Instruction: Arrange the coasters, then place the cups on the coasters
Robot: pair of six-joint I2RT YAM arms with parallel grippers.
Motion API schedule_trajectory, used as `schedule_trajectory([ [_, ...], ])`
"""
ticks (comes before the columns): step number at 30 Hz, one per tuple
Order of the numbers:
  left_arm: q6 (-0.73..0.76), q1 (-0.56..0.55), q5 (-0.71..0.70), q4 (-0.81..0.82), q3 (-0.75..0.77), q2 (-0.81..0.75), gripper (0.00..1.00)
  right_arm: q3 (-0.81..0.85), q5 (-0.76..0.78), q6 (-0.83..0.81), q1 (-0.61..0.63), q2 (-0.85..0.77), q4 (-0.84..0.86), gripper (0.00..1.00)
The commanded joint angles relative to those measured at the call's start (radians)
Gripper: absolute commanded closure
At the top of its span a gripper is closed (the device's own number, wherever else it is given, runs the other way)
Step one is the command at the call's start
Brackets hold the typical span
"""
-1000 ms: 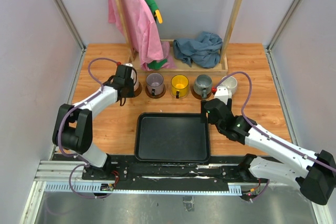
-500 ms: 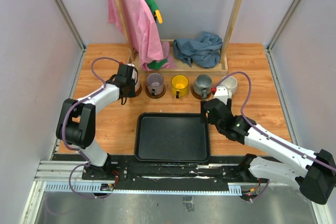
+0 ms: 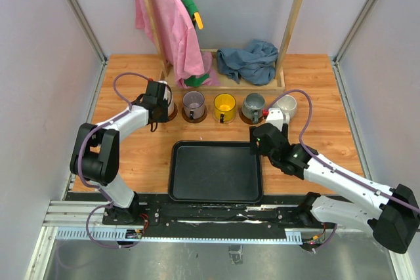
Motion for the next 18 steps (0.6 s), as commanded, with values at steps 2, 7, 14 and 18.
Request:
schedule_trajectory([
  [2,0.005,0.008,0.01,0.074,-0.016,-0.037,0.99,0.028,-0.008,0.004,-0.016,0.014,-0.002,0.23],
  [7,-0.003,0.008,0.017,0.072,-0.024,-0.04,0.99,0.028,-0.017,0.008,-0.016,0.013,-0.002,0.23],
  [14,-0.027,0.008,0.002,0.04,-0.024,-0.047,0.81,0.025,-0.018,0.009,-0.015,0.01,-0.002,0.23],
  [18,-0.032,0.008,-0.002,0.037,-0.03,-0.059,0.76,0.028,-0.024,0.012,-0.016,0.016,-0.003,0.23],
])
